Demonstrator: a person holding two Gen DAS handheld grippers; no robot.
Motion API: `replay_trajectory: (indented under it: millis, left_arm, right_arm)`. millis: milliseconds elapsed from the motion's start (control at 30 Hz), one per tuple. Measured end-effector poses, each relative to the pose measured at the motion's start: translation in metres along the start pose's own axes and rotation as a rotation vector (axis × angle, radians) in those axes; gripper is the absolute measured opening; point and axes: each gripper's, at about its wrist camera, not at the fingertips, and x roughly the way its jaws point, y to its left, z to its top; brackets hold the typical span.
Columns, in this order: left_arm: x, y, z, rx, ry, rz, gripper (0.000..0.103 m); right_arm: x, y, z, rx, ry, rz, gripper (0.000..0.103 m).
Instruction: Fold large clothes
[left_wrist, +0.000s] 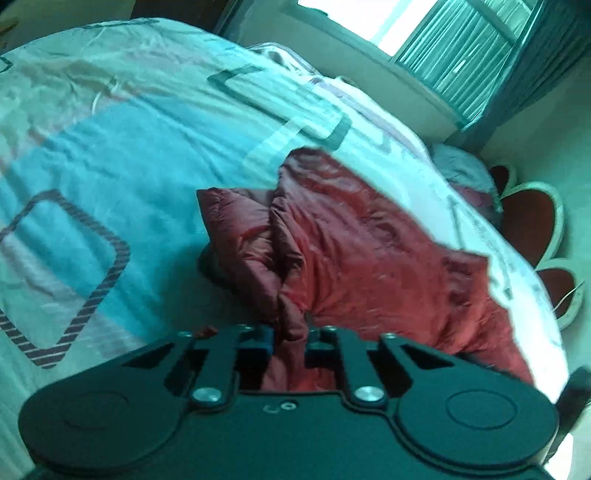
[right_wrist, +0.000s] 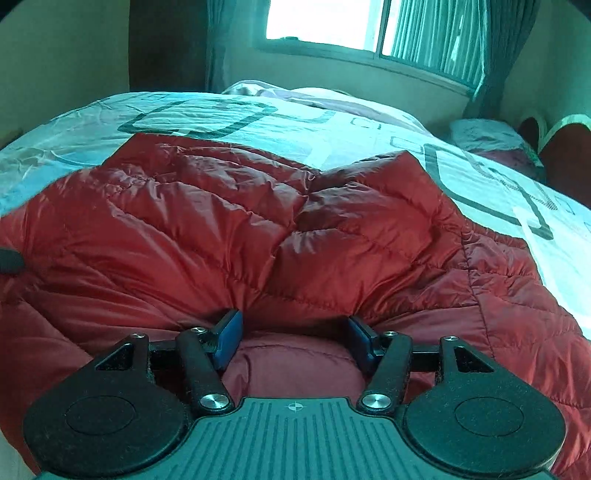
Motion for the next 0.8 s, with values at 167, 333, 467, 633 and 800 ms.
replay_trajectory:
  millis: [167, 333, 467, 633, 800]
  left_arm:
    - [-0.035, -0.044, 0.018, 0.084, -0.052, -0.099, 0.01]
    - [-0.051, -0.112, 0.019, 0.22, -0.071, -0.189, 0.01]
    - [-0.043, -0.167, 0.004, 0.31, -0.045, -0.278, 0.009]
    - [-0.009, -0.235, -0.036, 0.438, 0.034, -0.362, 0.009]
    - [0.044, -0.278, -0.089, 0.537, 0.142, -0.361, 0.01]
  right_arm:
    - [-0.005, 0.001, 0.003, 0.038, 0.002, 0.013, 0.06]
    - [-0.046, -0.03, 0.015, 0.201, -0.06, 0.043, 0.06]
    - [-0.097, -0.066, 0.002, 0.278, -0.11, 0.009, 0.06]
    - [-0.145, -0.116, -0.033, 0.393, -0.111, -0.094, 0.06]
    - [-0.174, -0.147, -0.068, 0.481, -0.079, -0.192, 0.06]
